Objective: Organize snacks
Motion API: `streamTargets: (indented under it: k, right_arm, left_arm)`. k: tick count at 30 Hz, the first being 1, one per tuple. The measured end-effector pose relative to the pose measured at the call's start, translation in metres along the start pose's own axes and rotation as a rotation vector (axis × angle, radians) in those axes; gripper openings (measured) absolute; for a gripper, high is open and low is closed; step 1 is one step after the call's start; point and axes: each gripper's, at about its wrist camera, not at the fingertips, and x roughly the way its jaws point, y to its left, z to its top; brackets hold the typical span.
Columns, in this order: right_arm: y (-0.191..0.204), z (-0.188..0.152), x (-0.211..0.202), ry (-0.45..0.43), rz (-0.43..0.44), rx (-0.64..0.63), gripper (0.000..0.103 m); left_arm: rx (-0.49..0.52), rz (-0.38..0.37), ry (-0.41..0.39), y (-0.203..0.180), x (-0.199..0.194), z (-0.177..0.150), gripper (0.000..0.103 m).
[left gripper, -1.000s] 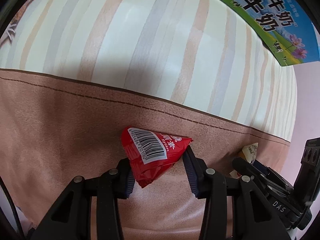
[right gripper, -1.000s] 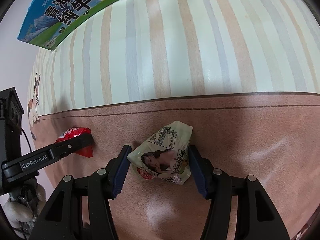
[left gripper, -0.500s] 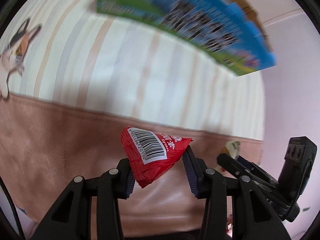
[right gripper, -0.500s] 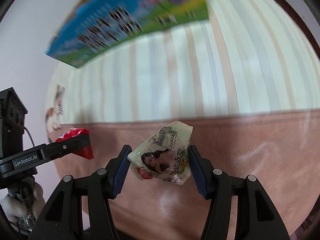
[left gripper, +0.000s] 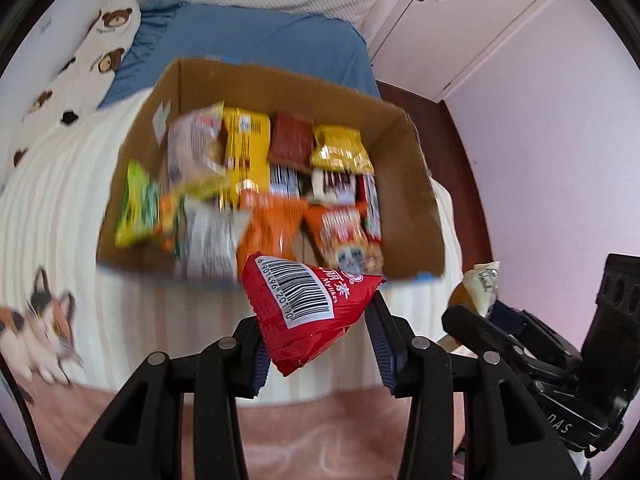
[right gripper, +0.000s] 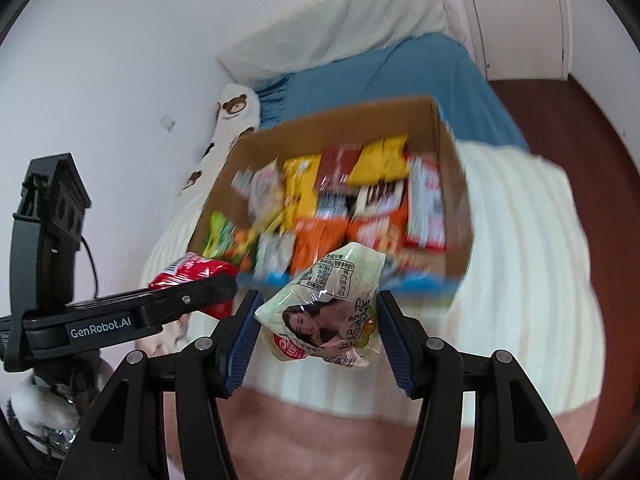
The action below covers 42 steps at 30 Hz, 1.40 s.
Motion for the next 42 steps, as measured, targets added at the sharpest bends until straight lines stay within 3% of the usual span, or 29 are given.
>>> streamTargets:
  k: [8,10,12,13,14,16,19,23,32,42]
  right_arm:
    - [-0.026,0.048,0.052,0.083,-0.105,0.012,0.060]
    - [-0.035,0.050,0.059,0.106,-0.127,0.020,0.064]
    - [-0.043,0.052,0.070,0.139,-0.140,0.033,0.075]
    - [-0.048,0.052,0.073,0.155,-0.140,0.047,0.079]
    - [-0.052,0.052,0.075,0.156,-0.143,0.061,0.085]
    - [-0.056,0.053,0.075,0.148,-0.170,0.057,0.092]
    - [-0.062,0.054,0.074,0.147,-0.191,0.062,0.095]
    - [-0.065,0.052,0.075,0.160,-0.235,0.054,0.097]
    - [-0.053,0.047,0.072,0.146,-0.305,0.028,0.100]
    - [-0.033,0.041,0.053,0.089,-0.321,0.015,0.100]
  left_arm:
    - [0.006,-0.001,0.099,-0.002,0.047,0.048,0.040]
    - [0.003,-0.010,0.134,-0.002,0.061,0.053,0.041]
    - [0.005,-0.008,0.170,-0.003,0.075,0.056,0.043]
    - [0.014,0.003,0.184,-0.004,0.081,0.056,0.050]
    - [0.022,0.020,0.186,-0.004,0.085,0.056,0.068]
    - [0.034,0.063,0.179,-0.003,0.088,0.057,0.087]
    - [0.048,0.088,0.175,0.000,0.090,0.056,0.087]
    - [0.082,0.195,0.133,0.001,0.084,0.053,0.088]
    - [0.078,0.311,0.054,0.016,0.063,0.035,0.088]
    - [0.050,0.308,-0.006,0.020,0.037,0.011,0.088]
